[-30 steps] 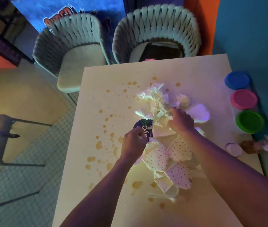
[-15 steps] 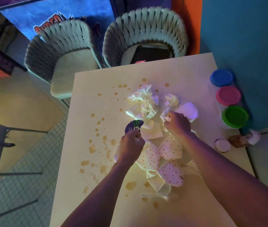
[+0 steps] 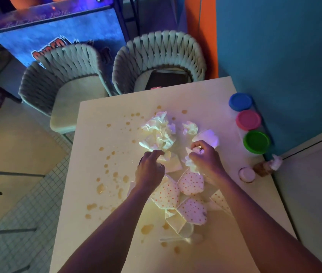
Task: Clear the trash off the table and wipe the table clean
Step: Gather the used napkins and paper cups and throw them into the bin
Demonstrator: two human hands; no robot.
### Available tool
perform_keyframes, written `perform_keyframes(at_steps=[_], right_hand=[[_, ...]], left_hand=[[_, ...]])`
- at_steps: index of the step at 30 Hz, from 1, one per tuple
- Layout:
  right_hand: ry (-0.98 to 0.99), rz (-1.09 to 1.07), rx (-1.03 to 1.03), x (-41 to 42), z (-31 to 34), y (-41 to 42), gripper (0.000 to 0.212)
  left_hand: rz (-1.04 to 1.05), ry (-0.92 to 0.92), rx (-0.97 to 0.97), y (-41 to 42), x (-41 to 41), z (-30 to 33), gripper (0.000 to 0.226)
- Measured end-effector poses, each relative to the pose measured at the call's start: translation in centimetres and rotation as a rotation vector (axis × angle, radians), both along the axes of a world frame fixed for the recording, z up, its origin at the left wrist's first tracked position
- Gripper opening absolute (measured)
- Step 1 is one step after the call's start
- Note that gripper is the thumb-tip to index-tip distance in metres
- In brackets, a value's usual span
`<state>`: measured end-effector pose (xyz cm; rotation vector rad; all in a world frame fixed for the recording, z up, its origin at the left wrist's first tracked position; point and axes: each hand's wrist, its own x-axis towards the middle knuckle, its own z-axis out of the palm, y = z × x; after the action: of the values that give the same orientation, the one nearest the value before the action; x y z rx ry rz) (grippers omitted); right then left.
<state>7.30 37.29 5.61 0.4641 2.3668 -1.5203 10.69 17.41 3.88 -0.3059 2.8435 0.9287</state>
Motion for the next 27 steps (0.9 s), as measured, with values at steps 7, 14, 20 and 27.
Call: perform_keyframes(at_steps=[7, 14, 20, 27], right_hand=[[-0.11, -0.156, -0.205, 1.1, 0.5, 1.8, 0.027], [-0.173, -0.312, -0.404, 1.3, 0.2, 4.5, 0.022], [-0.175, -0.335, -0.248, 1.0, -1.3, 6.5, 0.012], [-0.18, -0.413, -0.293, 1.2, -2.1, 7.8, 0.019]], left_hand=[[-0.18, -0.061, -0.162, 2.8, -5.6, 0.4, 0.056], [-0.334, -0.005, -0.201, 8.4, -11.4, -0.2, 0.052], [-0.395, -0.108, -0.303, 11.3, -15.1, -2.2, 0.069], [-0.454, -0.114, -0.44, 11.2, -16.0, -4.1, 0.048]])
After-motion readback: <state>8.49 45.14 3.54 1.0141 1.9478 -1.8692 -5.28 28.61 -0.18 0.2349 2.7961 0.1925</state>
